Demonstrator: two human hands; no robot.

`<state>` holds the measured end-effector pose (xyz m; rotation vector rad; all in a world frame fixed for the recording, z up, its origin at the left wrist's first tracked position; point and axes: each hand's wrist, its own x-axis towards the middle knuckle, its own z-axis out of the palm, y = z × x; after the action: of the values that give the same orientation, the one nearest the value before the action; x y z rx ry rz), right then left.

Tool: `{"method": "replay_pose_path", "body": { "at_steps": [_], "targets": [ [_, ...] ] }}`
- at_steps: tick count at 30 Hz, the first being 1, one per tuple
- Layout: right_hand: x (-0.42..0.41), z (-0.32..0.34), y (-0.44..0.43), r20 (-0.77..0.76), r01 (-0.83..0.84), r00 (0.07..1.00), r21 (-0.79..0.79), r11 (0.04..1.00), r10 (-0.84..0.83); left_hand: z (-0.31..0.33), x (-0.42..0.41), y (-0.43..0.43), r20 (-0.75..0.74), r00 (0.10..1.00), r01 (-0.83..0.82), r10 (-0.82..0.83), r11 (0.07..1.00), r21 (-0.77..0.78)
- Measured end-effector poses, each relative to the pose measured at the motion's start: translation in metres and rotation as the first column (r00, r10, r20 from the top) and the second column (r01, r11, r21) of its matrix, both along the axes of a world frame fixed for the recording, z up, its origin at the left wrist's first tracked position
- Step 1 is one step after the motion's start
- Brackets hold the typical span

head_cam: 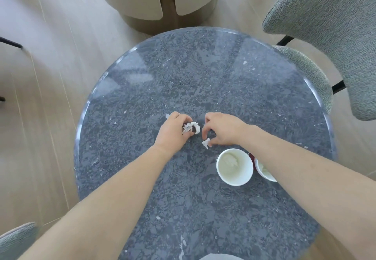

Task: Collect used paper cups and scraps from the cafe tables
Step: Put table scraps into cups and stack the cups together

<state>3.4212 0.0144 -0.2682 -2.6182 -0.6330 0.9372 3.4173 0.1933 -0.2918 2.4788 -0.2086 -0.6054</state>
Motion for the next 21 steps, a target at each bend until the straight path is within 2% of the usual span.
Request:
{"method": "replay_pose_path", "body": {
  "at_steps": [5,8,11,16,21],
  "targets": [
    [-0.001,0.001,-0.005,0.028,0.093,0.995,0.023,0.995,-0.093,0.000,-0.005,0.004,-0.012,0.998,0.054,-0.054,0.997,0.062],
    [-0.005,0.009,-0.013,0.059,0.167,0.983,0.063,0.984,-0.171,0.008,-0.007,0.002,-0.005,0.998,0.059,-0.059,0.997,0.041],
    [-0.014,0.022,-0.024,0.107,0.269,0.952,0.146,0.952,-0.285,0.025,-0.010,-0.005,0.017,0.999,0.045,-0.045,0.998,-0.039],
    [-0.047,0.054,-0.044,0.193,0.461,0.822,0.326,0.825,-0.535,0.064,-0.026,-0.024,0.037,0.998,-0.034,0.045,0.970,-0.241],
    [-0.102,0.075,-0.052,0.201,0.522,0.765,0.364,0.771,-0.612,0.088,-0.065,-0.041,0.035,0.999,0.020,-0.009,0.947,-0.319]
  ]
}}
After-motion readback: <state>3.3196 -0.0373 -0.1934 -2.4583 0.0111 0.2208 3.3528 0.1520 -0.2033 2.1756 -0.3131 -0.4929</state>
